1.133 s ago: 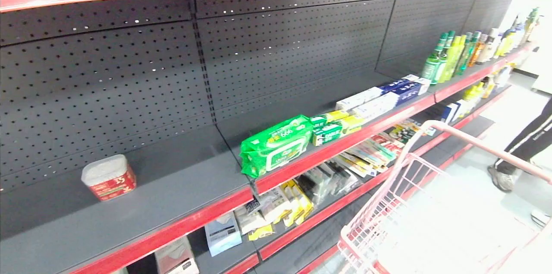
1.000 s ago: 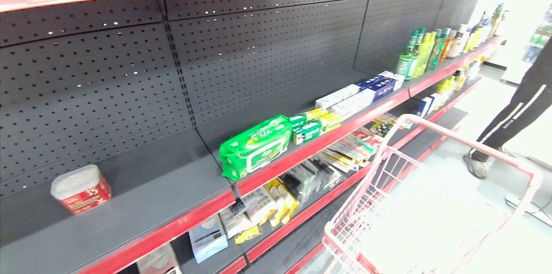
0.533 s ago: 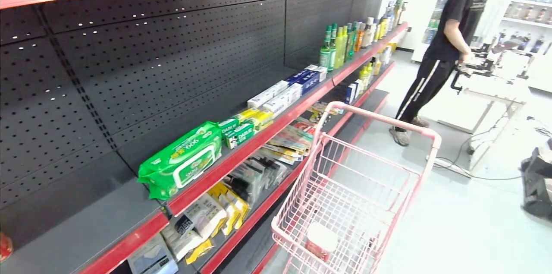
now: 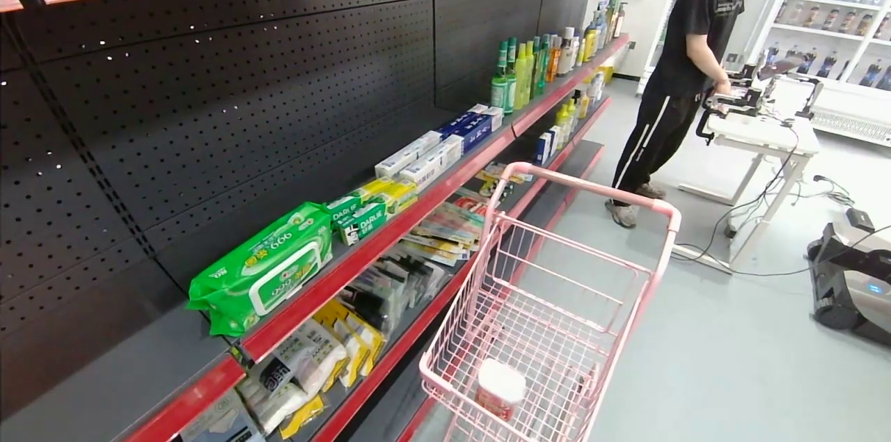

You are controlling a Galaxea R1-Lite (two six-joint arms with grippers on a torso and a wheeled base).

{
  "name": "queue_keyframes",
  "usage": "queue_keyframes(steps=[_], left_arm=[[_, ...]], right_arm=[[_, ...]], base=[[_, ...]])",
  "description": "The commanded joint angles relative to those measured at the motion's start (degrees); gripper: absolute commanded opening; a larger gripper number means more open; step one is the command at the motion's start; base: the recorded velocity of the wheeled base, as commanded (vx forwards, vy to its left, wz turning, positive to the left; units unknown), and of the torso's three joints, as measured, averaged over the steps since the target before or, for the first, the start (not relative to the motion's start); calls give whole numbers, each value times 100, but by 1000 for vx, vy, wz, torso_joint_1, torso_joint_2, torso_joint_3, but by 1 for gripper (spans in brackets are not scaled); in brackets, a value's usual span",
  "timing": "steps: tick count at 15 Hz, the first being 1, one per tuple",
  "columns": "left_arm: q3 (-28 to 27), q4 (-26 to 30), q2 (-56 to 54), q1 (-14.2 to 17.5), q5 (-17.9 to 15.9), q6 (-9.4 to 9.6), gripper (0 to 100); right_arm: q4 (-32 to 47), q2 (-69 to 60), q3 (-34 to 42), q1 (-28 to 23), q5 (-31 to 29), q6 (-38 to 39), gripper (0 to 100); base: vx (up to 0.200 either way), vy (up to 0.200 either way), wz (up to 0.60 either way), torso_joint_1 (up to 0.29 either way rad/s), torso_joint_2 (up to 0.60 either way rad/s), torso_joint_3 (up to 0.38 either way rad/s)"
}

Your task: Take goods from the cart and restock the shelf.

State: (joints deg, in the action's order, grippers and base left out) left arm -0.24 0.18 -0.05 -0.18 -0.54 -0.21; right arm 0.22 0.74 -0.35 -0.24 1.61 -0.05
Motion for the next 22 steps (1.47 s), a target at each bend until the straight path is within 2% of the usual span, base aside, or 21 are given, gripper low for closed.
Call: queue_keyframes(steps=[1,2,3,4,5,6,7,8,9,11,13,16,17,22], left_arm=[[-2,-1,5,1,1,3,100],[-2,-1,5,1,1,3,100],[-2,-1,5,1,1,-6,100],[-2,-1,5,1,1,12,100],[-2,-1,5,1,-8,21,100],[-2,-1,5,1,-8,30,100],[-2,-1,5,1,-8,30,100],[-2,-1,5,1,1,30,100],[-2,-1,5,1,1,30,100],[-2,-1,5,1,1,30,100],[-2,-1,5,1,1,21,100],[-2,-1,5,1,1,21,100],[-2,-1,5,1,1,21,100],[-2,-1,5,1,1,21,100]], right_arm=[[-40,1007,-1160,139,15,207,100],[-57,2562,-2944,200,-178,1104,100],[66,3951,-4904,191,-284,1648,100],[-13,4689,-5335,147,-337,1631,100],[4,4953,-5097,24,-495,1367,100],[-66,5445,-4720,-20,-486,277,100],[-189,6131,-4596,-11,-469,-312,100],[-163,6667,-4667,103,-389,-276,100],[-180,7792,-4737,437,-73,-250,100],[-207,9181,-4878,842,481,-426,100],[-215,10112,-5159,1352,604,-593,100],[-215,10894,-5379,1729,639,-663,100],[-215,11237,-5493,1826,867,-813,100],[-207,11861,-5748,1984,1008,-1630,100]], base=[[0,0,0,0,0,0],[0,0,0,0,0,0],[0,0,0,0,0,0],[0,0,0,0,0,0],[0,0,0,0,0,0],[0,0,0,0,0,0],[0,0,0,0,0,0],[0,0,0,0,0,0],[0,0,0,0,0,0],[0,0,0,0,0,0],[0,0,0,0,0,0],[0,0,0,0,0,0],[0,0,0,0,0,0],[0,0,0,-41,77,45]])
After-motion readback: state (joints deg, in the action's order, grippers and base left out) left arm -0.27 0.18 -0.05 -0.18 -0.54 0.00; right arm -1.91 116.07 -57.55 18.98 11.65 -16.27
